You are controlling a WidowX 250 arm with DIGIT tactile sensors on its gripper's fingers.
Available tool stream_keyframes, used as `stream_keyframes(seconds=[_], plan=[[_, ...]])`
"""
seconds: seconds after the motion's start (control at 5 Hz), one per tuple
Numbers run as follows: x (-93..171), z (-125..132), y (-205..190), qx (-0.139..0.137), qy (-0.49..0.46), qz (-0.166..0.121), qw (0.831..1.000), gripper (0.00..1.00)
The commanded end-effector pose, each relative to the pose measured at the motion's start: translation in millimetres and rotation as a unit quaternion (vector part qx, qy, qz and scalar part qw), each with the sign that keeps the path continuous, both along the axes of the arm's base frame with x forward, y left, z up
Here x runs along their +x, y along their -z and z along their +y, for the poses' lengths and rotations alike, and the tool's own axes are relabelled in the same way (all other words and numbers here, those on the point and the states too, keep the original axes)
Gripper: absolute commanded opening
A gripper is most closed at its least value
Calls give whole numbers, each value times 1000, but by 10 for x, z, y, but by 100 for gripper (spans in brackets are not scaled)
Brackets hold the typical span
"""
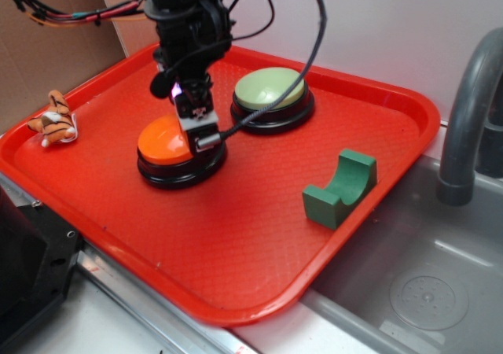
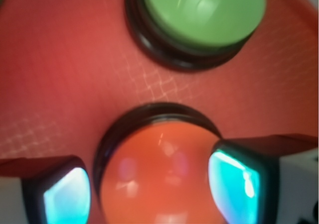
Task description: Push the orange button.
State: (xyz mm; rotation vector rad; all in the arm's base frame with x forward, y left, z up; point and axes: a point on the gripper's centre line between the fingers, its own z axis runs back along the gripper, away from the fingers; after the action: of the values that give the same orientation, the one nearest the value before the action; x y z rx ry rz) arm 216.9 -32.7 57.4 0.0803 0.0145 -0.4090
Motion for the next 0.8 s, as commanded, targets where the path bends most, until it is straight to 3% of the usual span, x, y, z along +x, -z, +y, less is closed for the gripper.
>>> stream_keyframes(seconds=[0.0,0.2,0.4,0.6], plan=[[-131,180,90,-41,-9,19,999,100],[-103,104,-51,-29,0,15,999,100],[-61,2,-415,-25,8,-25,999,100],[-29,4,-515,-34,9,-32,999,100]])
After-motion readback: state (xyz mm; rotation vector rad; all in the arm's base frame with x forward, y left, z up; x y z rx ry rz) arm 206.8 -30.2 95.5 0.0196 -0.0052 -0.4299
